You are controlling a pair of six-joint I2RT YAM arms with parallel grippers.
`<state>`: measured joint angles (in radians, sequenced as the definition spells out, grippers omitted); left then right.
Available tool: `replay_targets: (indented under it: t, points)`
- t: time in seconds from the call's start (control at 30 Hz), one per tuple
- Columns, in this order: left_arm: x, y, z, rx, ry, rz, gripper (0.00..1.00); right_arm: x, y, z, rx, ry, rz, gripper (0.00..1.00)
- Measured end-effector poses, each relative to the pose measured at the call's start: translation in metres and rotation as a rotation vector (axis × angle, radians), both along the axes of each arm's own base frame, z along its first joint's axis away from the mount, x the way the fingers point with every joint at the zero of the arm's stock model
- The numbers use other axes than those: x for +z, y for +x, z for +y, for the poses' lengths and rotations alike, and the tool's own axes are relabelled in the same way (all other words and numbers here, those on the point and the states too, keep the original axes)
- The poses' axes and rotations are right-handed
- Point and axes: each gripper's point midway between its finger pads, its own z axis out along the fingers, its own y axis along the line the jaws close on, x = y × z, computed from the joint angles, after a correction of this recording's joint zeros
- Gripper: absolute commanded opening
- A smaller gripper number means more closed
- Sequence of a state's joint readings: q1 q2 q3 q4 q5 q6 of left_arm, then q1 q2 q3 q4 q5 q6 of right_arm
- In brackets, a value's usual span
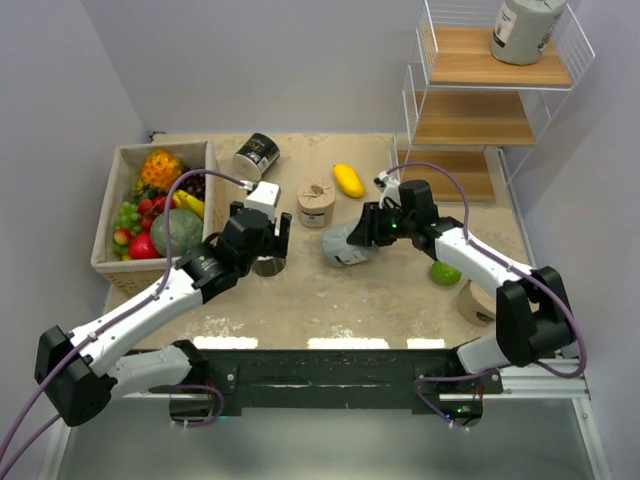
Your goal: Place and organize the paper towels onto the shelf
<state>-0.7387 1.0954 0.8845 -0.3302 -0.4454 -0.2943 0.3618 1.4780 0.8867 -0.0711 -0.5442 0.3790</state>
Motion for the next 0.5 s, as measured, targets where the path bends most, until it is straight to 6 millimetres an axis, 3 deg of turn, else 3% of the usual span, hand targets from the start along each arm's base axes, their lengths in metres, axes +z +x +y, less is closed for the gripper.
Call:
replay_targets:
  t: [0.3, 0.5]
  points:
    - [0.020, -0.003, 0.016, 0.035, -0.002, -0.071, 0.82, 0.006, -0.007, -0.034, -0.205, -0.500, -0.046, 0.43]
    - [0.034, -0.005, 0.023, 0.049, -0.010, -0.110, 0.83, 0.007, -0.010, -0.047, -0.258, -0.742, -0.039, 0.55]
